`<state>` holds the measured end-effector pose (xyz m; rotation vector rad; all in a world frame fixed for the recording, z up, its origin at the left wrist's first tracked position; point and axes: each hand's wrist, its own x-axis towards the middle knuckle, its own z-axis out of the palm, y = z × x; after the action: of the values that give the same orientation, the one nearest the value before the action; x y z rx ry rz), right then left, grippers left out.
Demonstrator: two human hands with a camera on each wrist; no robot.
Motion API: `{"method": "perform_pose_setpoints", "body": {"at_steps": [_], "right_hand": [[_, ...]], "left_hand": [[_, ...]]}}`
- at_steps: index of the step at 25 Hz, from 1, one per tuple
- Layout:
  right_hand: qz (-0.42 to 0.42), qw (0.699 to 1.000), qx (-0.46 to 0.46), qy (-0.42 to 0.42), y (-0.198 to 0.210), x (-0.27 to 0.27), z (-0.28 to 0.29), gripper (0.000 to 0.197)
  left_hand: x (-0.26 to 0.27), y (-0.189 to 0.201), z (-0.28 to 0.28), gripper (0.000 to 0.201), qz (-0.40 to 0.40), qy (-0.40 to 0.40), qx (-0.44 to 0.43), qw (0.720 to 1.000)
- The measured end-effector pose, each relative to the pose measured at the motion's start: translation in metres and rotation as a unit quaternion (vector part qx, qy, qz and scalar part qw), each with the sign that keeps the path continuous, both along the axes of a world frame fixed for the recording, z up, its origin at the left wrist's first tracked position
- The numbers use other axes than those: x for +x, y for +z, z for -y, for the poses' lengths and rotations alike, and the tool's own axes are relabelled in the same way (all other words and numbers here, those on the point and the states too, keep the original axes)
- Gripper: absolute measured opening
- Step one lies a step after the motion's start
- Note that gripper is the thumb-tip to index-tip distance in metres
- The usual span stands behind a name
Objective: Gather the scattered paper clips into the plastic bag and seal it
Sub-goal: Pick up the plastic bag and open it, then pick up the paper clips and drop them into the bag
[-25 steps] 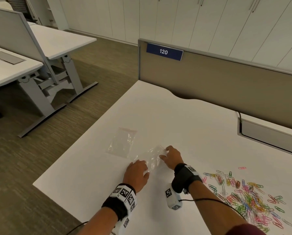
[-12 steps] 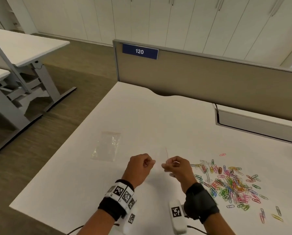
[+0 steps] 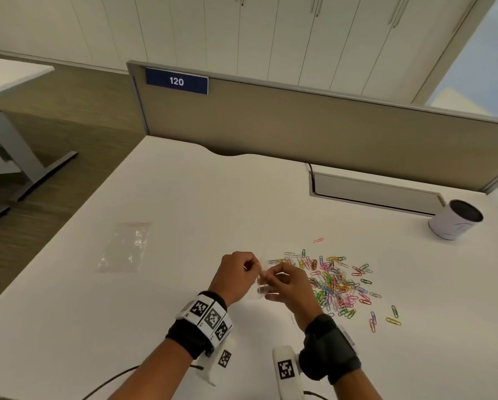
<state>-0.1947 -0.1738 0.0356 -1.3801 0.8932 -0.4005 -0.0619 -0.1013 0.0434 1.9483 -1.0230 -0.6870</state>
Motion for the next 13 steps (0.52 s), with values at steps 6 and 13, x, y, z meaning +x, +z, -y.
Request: {"method": "perform_pose_setpoints", "body": {"at_steps": [6, 13], "right_hand": [[-0.046, 0.997, -0.047, -0.049, -0.006, -0.037, 0.027, 0.009], [-0.131, 0.971, -0.195, 0.044, -0.029, -0.081, 0.074, 0.042]], "left_hand": [[-0.040, 0.006, 0.023, 0.014, 0.103, 0.010, 0.034, 0.994], [-0.078, 0.005, 0.045, 0.021, 0.230, -0.047, 0.107, 0.966]]}}
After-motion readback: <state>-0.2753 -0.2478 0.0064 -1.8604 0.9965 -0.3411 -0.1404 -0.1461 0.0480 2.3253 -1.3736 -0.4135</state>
